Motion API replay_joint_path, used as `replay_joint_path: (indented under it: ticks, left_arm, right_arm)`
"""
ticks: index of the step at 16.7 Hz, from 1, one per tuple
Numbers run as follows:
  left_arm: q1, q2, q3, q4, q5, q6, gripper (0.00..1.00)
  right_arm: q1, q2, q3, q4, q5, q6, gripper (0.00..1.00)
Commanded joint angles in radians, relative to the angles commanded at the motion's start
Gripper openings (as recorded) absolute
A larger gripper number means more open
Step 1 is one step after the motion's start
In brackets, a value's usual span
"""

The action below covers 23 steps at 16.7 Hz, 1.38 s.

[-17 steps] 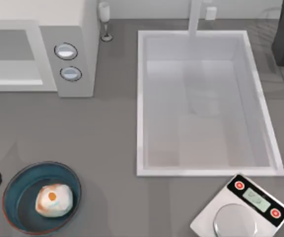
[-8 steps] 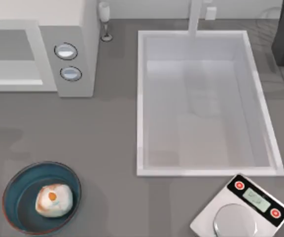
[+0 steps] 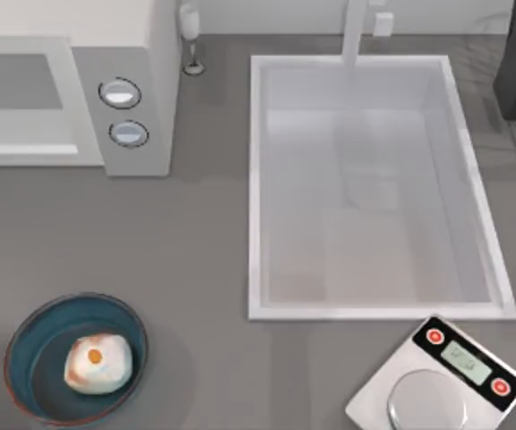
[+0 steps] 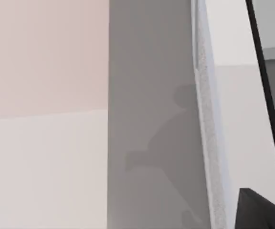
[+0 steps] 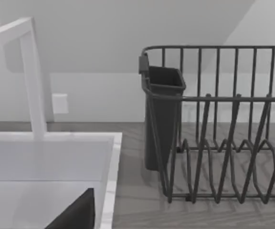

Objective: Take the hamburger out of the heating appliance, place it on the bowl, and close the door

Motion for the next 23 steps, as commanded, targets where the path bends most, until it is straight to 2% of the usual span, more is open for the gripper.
replay_joint_path:
  ticks: [4,7,15,23]
  left_arm:
    - [0.187,0.287,0.201,-0.099,0.130,0.142,0.00]
    - [0.266,0.395,0.280,-0.139,0.185,0.200,0.00]
    - [0.277,0.417,0.278,-0.128,0.191,0.210,0.00]
    - [0.282,0.520,0.055,0.207,0.196,0.215,0.00]
  right_arm:
    - [0.000,0.000,0.000,0.000,0.000,0.000,1.00]
    - [0.000,0.000,0.000,0.000,0.000,0.000,1.00]
    - [0.000,0.000,0.000,0.000,0.000,0.000,1.00]
    - [0.000,0.000,0.000,0.000,0.000,0.000,1.00]
